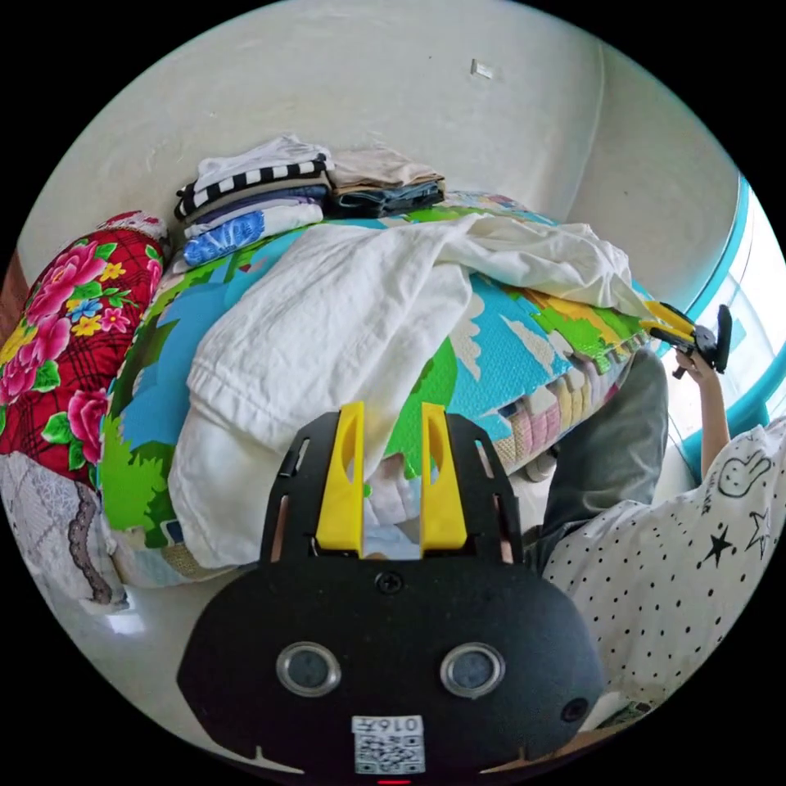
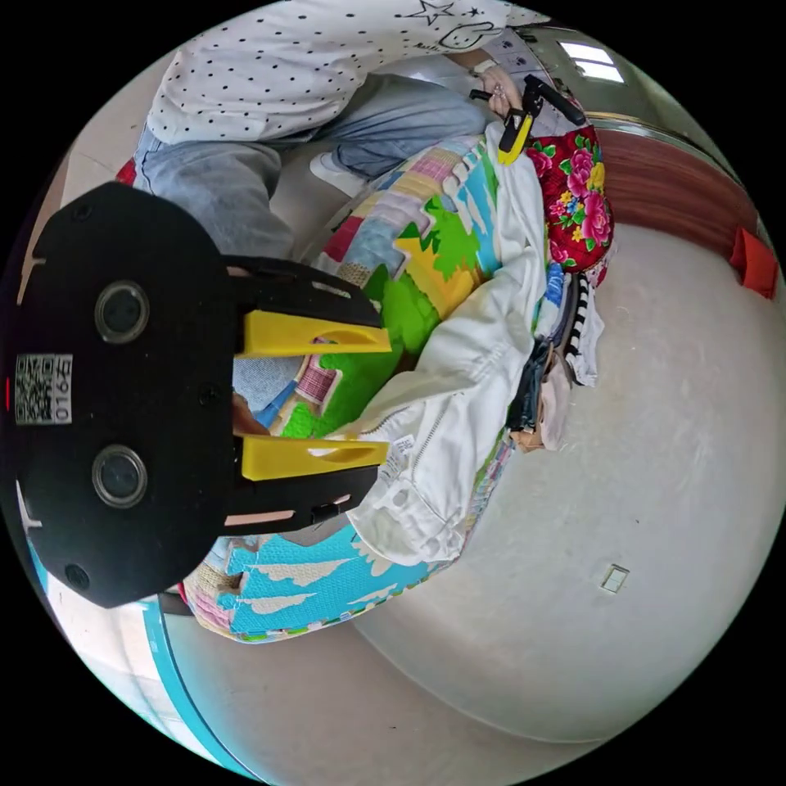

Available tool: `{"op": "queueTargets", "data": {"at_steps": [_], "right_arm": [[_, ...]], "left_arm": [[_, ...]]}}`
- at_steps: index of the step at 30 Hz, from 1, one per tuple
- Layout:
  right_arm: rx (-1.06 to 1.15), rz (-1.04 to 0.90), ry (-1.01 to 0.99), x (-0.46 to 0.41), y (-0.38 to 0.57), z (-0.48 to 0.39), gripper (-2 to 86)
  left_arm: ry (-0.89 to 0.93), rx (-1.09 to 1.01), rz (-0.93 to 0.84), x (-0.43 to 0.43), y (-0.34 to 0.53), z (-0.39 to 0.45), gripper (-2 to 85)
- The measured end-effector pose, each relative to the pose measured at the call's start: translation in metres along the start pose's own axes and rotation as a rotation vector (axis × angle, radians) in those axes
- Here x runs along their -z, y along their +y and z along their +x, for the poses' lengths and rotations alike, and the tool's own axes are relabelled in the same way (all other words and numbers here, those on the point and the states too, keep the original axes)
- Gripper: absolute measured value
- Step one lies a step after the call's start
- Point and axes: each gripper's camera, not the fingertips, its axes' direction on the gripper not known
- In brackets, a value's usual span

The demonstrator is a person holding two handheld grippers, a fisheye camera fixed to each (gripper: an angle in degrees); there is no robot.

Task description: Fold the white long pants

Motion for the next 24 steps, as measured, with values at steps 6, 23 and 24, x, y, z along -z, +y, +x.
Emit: {"op": "queueTargets", "data": {"at_steps": [6, 23, 24], "right_arm": [[-0.007, -0.173, 0.026, -0.034, -0.026, -0.004, 7.0], [-0.038, -0.014, 0.339, 0.026, -0.195, 0.082, 0.9], [-0.055, -0.015, 0.341, 0.027, -0.197, 0.087, 1.0]], "left_arm": [[-0.113, -0.091, -0.028, -0.015, -0.011, -0.017, 7.9], [-0.113, 0.007, 0.246, 0.162, -0.125, -0.189, -0.4], [-0.039, -0.024, 0.201, 0.161, -0.12, -0.198, -0.3]]}}
